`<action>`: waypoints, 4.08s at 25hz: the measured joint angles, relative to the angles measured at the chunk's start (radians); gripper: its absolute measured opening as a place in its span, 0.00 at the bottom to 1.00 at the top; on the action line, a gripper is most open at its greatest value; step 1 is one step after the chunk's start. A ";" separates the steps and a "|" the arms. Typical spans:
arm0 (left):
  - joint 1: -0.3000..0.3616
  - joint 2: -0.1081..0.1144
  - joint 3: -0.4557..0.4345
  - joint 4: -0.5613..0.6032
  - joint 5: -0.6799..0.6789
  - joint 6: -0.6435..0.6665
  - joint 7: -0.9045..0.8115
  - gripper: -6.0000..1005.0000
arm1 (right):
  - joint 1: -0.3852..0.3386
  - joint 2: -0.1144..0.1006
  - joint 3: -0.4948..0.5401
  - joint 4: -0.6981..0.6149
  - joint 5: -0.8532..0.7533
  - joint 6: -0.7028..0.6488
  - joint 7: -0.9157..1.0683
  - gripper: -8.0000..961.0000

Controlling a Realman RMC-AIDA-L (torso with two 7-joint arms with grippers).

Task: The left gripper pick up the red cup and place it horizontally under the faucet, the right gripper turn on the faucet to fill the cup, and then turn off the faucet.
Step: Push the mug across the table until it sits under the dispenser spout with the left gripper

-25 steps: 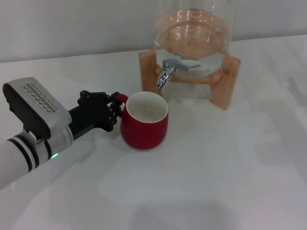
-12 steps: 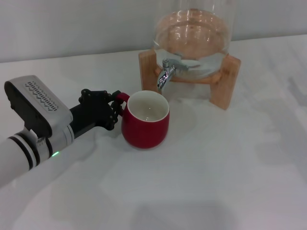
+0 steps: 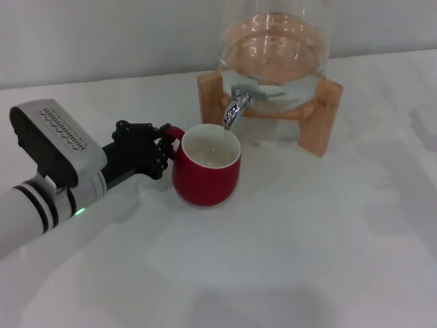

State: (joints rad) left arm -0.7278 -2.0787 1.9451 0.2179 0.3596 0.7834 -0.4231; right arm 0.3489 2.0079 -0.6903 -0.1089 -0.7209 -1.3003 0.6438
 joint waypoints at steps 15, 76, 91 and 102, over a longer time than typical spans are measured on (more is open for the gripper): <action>-0.016 -0.003 0.001 -0.003 0.030 -0.035 0.010 0.09 | 0.001 0.001 -0.011 0.000 0.000 -0.004 0.002 0.91; -0.022 -0.009 0.017 0.029 0.057 -0.064 0.033 0.09 | -0.001 0.002 -0.021 -0.011 0.000 -0.008 0.015 0.91; -0.022 -0.007 0.014 0.026 0.054 -0.084 0.035 0.09 | 0.001 0.002 -0.023 -0.011 0.000 -0.018 0.018 0.91; -0.022 -0.010 0.019 0.034 0.054 -0.102 0.035 0.09 | 0.001 0.002 -0.035 -0.011 0.000 -0.021 0.027 0.91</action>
State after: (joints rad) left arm -0.7501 -2.0892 1.9640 0.2515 0.4137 0.6811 -0.3880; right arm 0.3494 2.0095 -0.7254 -0.1196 -0.7209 -1.3212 0.6704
